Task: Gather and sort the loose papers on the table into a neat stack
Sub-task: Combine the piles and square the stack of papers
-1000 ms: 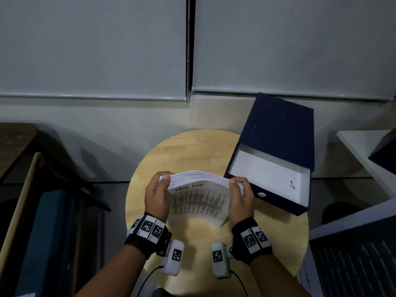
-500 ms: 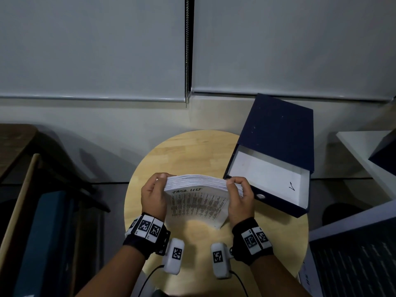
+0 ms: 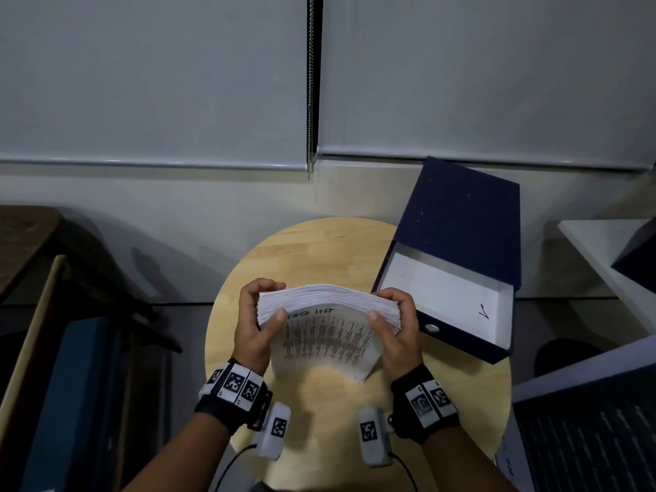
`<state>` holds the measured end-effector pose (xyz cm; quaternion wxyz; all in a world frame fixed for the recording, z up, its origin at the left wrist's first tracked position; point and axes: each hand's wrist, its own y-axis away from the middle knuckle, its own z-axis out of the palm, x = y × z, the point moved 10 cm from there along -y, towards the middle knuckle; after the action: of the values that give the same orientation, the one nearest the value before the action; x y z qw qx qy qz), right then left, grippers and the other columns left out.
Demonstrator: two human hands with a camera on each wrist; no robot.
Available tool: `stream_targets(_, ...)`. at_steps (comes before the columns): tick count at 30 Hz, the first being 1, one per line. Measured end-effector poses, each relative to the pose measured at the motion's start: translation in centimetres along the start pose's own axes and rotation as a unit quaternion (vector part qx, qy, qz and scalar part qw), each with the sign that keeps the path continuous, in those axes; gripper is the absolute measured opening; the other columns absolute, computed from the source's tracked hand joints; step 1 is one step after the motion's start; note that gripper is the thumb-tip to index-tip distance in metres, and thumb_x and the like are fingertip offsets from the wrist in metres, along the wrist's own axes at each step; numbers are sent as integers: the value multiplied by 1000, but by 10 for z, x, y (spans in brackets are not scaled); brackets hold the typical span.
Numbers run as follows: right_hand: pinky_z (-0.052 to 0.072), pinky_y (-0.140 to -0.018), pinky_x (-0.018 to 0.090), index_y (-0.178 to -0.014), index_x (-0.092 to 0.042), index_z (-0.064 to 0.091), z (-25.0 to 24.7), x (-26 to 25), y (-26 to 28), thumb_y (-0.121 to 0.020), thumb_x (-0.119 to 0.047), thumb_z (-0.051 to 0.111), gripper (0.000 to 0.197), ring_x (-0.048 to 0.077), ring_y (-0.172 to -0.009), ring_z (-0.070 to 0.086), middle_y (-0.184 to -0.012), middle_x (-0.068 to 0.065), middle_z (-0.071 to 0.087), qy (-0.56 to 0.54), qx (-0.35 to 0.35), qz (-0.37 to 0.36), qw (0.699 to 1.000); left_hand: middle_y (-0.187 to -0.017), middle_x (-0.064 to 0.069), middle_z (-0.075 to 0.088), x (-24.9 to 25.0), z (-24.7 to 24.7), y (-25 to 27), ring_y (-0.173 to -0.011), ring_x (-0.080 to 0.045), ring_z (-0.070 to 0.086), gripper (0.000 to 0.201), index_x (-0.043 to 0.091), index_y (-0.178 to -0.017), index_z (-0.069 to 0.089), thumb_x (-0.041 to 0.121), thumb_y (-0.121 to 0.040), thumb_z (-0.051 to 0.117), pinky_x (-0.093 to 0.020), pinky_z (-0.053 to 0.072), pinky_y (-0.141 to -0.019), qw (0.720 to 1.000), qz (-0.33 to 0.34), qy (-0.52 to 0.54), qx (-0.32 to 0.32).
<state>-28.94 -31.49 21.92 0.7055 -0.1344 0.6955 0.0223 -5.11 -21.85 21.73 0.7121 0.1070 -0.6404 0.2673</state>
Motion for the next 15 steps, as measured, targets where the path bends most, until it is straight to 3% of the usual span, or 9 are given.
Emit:
stream_targets(2,53,-90,45,-113,-30,53,0,10,3,-75,-17,67,43,29,-106,61,-109,-5,63,29,-38,13,999,-117,-2,55,-14,0,4,-106,-13,57,66,18,-121,41,30,-65,75,-29,53,-84,997,-31,-31,-58)
stream_targets(4,54,-93,41,-115,-35,52,-3,28,7,-80,-7,67,47,23,-108,64,-109,-4,65,85,-42,55,994,-105,10,62,-25,-6,7,-96,-3,61,55,32,-114,43,34,-69,76,-29,53,-78,987,-59,-134,-61)
stream_targets(5,55,-94,40,-115,-33,53,-3,34,9,-85,-10,68,41,20,-106,66,-108,-5,67,101,-35,78,991,-98,13,64,-25,-7,6,-90,3,62,45,37,-108,44,32,-75,74,-26,50,-75,979,-62,-186,-49)
stream_targets(7,55,-96,45,-120,-23,56,-2,44,9,-88,-32,68,36,15,-105,67,-110,-3,70,124,-19,111,986,-93,14,64,-17,-5,2,-83,7,62,34,37,-97,46,20,-83,71,-24,45,-70,968,-53,-243,-18)
stream_targets(9,54,-97,46,-126,-22,52,-1,46,10,-84,-53,64,54,16,-110,66,-118,0,68,126,-9,124,984,-91,15,63,-7,-3,0,-82,7,60,30,37,-93,46,16,-87,67,-19,44,-66,965,-33,-262,9)
stream_targets(10,54,-97,44,-124,-28,51,0,45,11,-86,-53,63,48,16,-112,65,-119,-1,67,130,-6,121,984,-91,16,62,-4,-3,0,-82,9,59,28,35,-96,45,16,-89,65,-13,44,-65,965,-25,-260,17)
stream_targets(12,56,-92,39,-114,-42,47,4,35,16,-93,-36,61,26,14,-105,65,-110,-10,66,151,-15,104,983,-93,15,59,-8,-7,4,-82,13,58,29,24,-104,42,15,-89,64,-5,42,-64,969,-26,-243,31)
stream_targets(14,53,-95,40,-125,-34,44,10,36,27,-97,-27,58,33,17,-103,62,-105,-14,58,179,-39,115,976,-97,15,57,-22,-12,13,-85,11,57,42,21,-112,34,11,-87,66,-5,42,-67,972,-50,-229,32)
stream_targets(15,48,-97,39,-137,-21,41,12,38,32,-96,-28,58,44,19,-108,58,-107,-9,54,199,-45,124,971,-99,14,56,-29,-14,18,-88,9,56,48,20,-115,31,8,-86,68,-4,42,-68,971,-63,-228,31)
